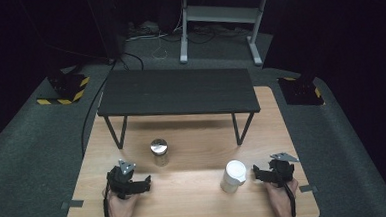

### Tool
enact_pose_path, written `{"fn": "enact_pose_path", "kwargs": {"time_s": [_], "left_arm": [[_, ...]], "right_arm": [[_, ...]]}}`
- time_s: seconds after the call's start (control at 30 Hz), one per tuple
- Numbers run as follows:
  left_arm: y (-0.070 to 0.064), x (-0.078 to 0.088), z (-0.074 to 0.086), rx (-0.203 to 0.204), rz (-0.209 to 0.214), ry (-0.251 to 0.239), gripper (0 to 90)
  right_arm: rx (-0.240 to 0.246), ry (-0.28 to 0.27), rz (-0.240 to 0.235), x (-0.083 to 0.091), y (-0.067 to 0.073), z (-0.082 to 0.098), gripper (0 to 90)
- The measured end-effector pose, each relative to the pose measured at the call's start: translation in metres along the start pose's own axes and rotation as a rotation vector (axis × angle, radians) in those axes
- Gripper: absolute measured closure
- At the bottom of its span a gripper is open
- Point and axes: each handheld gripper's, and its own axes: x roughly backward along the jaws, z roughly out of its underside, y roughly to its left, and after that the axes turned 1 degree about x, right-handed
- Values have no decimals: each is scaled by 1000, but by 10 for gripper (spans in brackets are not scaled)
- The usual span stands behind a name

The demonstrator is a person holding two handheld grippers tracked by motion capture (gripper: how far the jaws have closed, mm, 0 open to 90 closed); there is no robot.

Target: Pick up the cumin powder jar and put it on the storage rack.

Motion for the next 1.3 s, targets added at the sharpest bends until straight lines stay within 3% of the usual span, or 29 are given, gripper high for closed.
{"fn": "enact_pose_path", "kwargs": {"time_s": [0.1,0.5,0.83,1.0,1.03,1.07,1.17,1.3], "left_arm": [[-3,1,-1,-10,36,14,2],[-17,-6,-7,-25,94,19,4],[-28,-17,-16,-43,107,30,5],[-35,-24,-22,-28,112,29,5],[-35,-25,-24,-43,114,38,5],[-38,-28,-23,-21,113,23,5],[-42,-33,-30,-40,106,37,8],[-46,-38,-32,-36,103,35,20]], "right_arm": [[0,0,0,0,0,0,40],[0,0,0,0,0,0,39],[0,0,0,0,0,0,39],[0,0,0,0,0,0,39],[0,0,0,0,0,0,39],[0,0,0,0,0,0,40],[0,0,0,0,0,0,40],[0,0,0,0,0,0,39]]}}
